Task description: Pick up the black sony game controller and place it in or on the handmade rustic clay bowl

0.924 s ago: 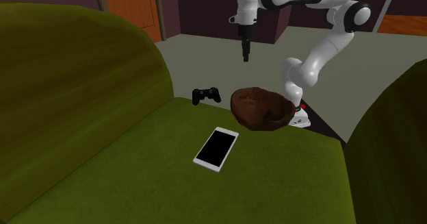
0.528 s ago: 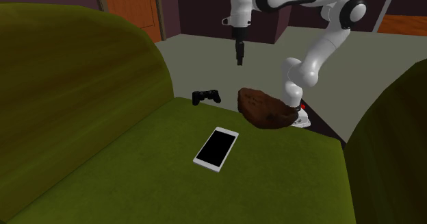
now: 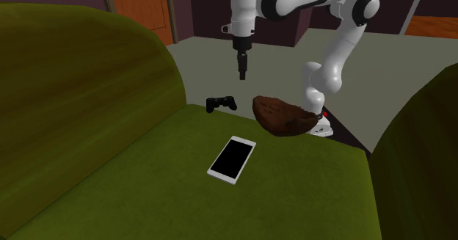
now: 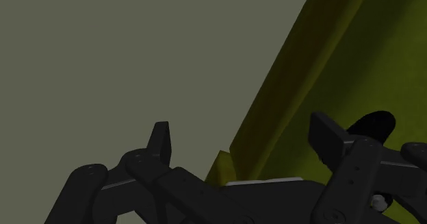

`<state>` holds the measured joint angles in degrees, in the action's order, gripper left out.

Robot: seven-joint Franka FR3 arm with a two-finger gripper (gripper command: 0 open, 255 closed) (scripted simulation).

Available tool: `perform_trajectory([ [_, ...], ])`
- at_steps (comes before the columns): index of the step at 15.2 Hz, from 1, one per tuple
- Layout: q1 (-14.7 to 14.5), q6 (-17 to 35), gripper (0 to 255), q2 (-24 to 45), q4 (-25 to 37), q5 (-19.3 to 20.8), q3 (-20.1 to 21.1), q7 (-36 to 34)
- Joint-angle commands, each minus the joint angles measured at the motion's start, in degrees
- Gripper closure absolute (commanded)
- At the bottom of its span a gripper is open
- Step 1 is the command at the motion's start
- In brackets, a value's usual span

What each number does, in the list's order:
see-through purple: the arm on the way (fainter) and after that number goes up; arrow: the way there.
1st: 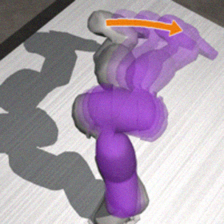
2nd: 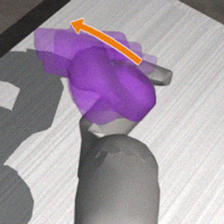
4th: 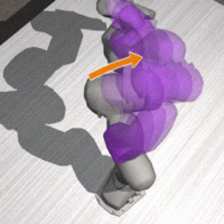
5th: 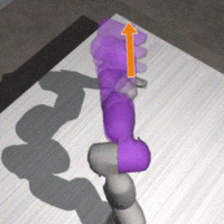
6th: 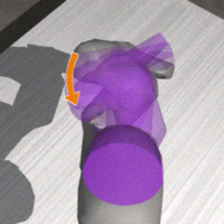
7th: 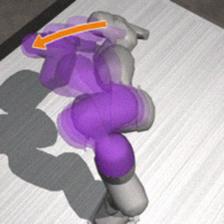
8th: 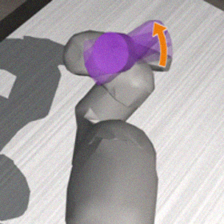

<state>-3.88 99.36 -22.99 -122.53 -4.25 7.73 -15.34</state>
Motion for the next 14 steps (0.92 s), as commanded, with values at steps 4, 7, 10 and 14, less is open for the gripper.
perform_trajectory([
  [4,-1.5,2.4,0,9.0,7.6,1.2,3.7,-3.2],
  [7,-2.4,3.1,0,14.8,13.1,2.7,5.7,-5.1],
  [10,-3.5,3.2,0,20.9,19.3,4.7,7.5,-7.2],
  [14,-4.2,4.6,0,24.0,21.0,5.9,8.2,-8.2],
])
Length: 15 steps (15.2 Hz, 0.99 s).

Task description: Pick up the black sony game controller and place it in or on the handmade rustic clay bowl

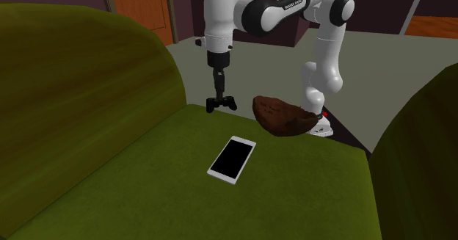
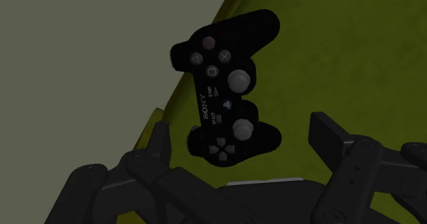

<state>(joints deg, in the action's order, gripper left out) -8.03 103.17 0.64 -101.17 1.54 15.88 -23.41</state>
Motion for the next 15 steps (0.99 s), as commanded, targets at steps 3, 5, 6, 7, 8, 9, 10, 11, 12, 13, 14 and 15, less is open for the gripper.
perform_trajectory([
  [3,-0.1,3.0,0,0.6,-2.4,0.2,0.1,-0.2],
  [5,0.0,4.5,0,0.7,-3.8,0.3,0.0,-0.2],
  [6,0.0,5.0,0,0.8,-4.2,0.3,0.0,-0.2],
  [7,0.0,5.0,0,0.8,-4.2,0.3,0.0,-0.2],
  [8,0.0,5.0,0,0.8,-4.2,0.3,0.0,-0.2],
  [9,0.0,5.0,0,0.8,-4.2,0.3,0.0,-0.2],
  [10,0.0,5.0,0,0.8,-4.2,0.3,0.0,-0.2],
  [11,0.0,5.0,0,0.8,-4.2,0.3,0.0,-0.2],
  [12,0.0,5.0,0,0.8,-4.2,0.3,0.0,-0.2],
  [13,0.0,4.9,0,0.8,-4.2,0.3,0.0,-0.2],
  [14,0.0,4.9,255,0.8,-4.2,0.3,0.0,-0.2],
  [15,0.0,4.9,255,0.8,-4.2,0.3,0.0,-0.2],
])
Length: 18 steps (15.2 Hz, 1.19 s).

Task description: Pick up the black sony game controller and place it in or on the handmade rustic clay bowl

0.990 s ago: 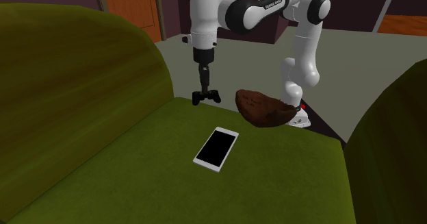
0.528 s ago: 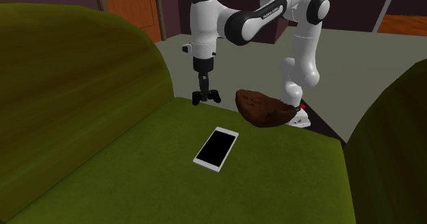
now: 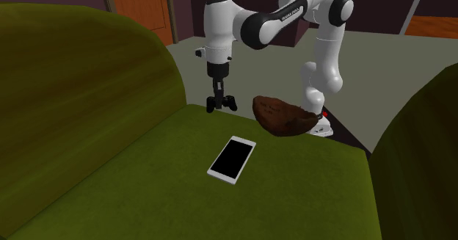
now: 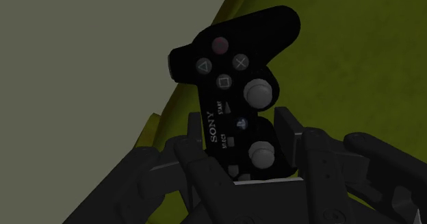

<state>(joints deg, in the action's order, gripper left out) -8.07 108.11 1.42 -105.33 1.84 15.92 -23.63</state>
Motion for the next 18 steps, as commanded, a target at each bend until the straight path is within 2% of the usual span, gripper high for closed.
perform_trajectory([
  [1,0.0,0.0,255,0.0,0.0,0.0,0.0,0.0],
  [8,0.0,0.0,255,0.0,0.0,0.0,0.0,0.0],
  [18,0.0,-7.7,255,-0.1,7.5,-0.1,0.0,0.2],
])
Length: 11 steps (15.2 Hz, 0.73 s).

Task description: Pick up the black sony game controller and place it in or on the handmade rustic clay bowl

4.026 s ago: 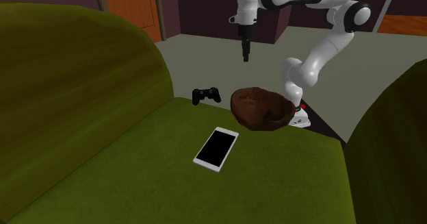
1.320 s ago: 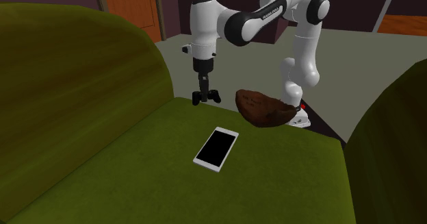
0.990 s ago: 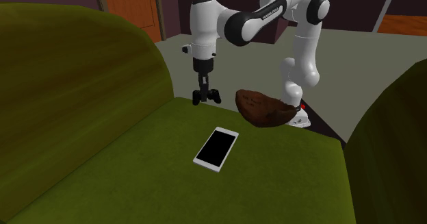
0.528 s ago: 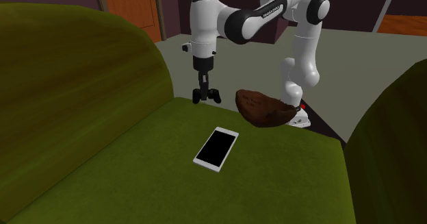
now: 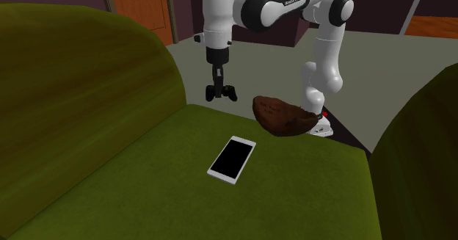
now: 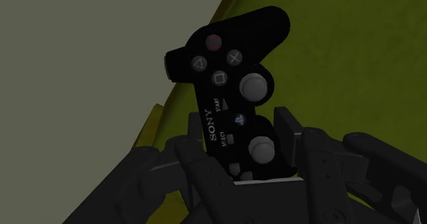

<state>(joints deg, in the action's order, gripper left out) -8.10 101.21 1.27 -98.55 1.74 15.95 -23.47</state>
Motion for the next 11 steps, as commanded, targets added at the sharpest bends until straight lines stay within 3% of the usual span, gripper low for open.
perform_trajectory([
  [1,0.0,-1.5,255,0.1,1.6,0.0,0.0,0.0],
  [11,-0.2,-9.7,255,1.5,11.1,0.4,0.2,-0.1],
])
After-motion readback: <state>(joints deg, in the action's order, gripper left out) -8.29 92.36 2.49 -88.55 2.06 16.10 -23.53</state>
